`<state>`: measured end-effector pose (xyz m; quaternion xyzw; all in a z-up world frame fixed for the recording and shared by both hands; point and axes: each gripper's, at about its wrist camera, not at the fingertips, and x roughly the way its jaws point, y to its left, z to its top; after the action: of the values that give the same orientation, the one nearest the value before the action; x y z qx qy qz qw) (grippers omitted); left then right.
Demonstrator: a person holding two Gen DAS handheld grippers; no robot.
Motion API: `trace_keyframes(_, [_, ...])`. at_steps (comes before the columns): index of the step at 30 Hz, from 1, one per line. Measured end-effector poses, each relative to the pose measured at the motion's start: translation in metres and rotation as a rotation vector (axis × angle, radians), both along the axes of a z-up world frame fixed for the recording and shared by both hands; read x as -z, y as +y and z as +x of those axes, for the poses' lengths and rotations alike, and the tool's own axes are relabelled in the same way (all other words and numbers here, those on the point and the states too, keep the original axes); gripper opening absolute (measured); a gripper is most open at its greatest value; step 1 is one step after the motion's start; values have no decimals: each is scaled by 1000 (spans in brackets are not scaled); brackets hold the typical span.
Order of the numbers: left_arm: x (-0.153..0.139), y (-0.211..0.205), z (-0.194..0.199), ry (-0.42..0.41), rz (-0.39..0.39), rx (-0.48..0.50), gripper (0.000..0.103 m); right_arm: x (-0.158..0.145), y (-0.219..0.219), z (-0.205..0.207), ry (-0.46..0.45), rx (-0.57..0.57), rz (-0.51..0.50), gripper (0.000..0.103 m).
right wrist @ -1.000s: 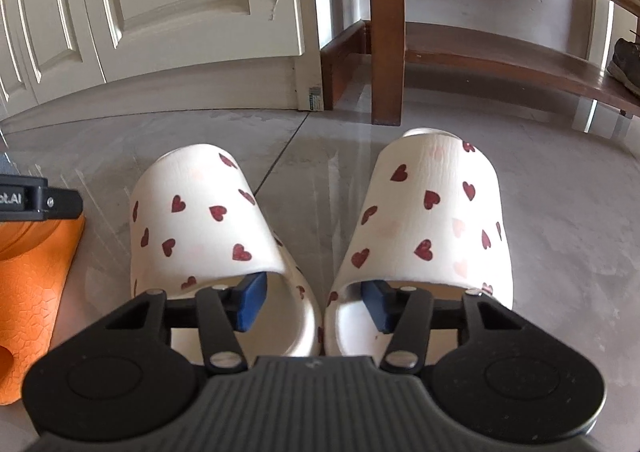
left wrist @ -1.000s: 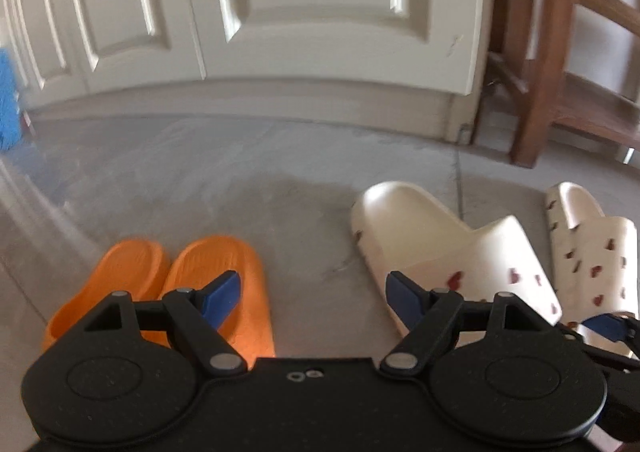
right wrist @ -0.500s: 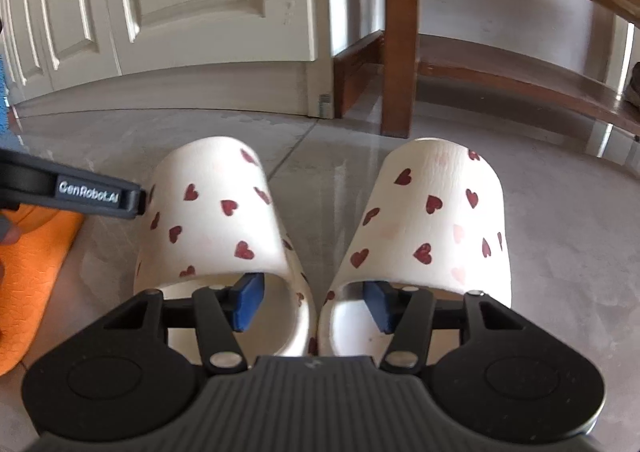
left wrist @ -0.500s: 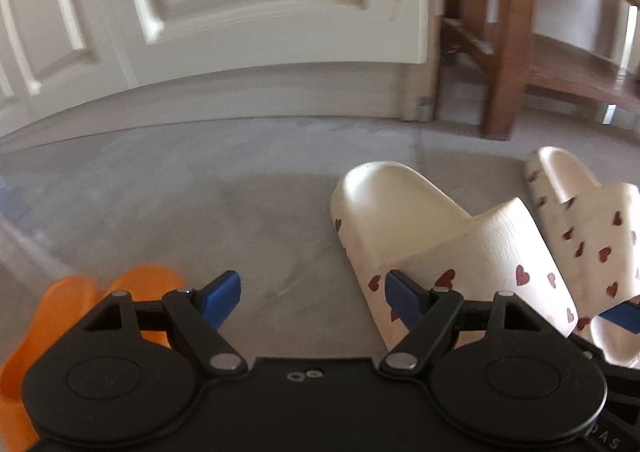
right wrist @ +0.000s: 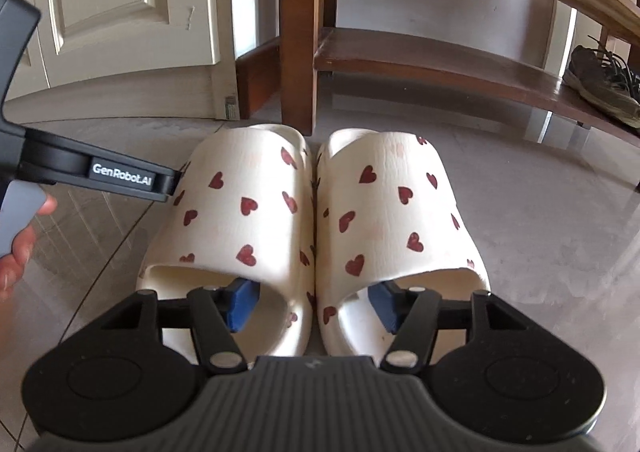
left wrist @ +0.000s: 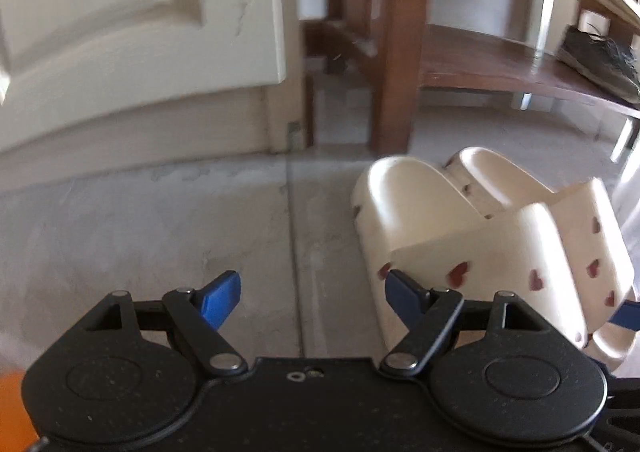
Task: Organize scattered shoes
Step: 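Close the right gripper on the heels of the white heart-print slides, then lift and carry the heart-print slides with the right gripper toward the shelf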
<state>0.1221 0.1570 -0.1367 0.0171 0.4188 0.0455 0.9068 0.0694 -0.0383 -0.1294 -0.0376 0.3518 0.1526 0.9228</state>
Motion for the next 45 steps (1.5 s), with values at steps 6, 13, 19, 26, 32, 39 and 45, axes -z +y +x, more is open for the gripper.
trace_keyframes(6, [9,11,-4,14,37,-40,78,-7,-4,9,19,-23,41,64])
trace_keyframes(13, [10,-2,-8,20,75,-27,79,5,0,7,1,-44,22,64])
trace_keyframes(19, [11,-1,-17,14,47,-60,79,11,-8,2,-65,-57,67,51])
trace_keyframes(26, [-3,-3,-21,-17,57,-86,79,7,-12,4,-107,-75,91,32])
trace_keyframes(32, [-19,-4,-22,-56,50,-127,79,-4,-16,19,-114,-87,88,26])
trace_keyframes(39, [-39,-12,-24,-106,27,-127,79,-16,-21,25,-130,-60,122,23])
trace_keyframes(45, [-54,-27,-25,-149,19,-88,80,-25,-28,25,-134,-30,152,23])
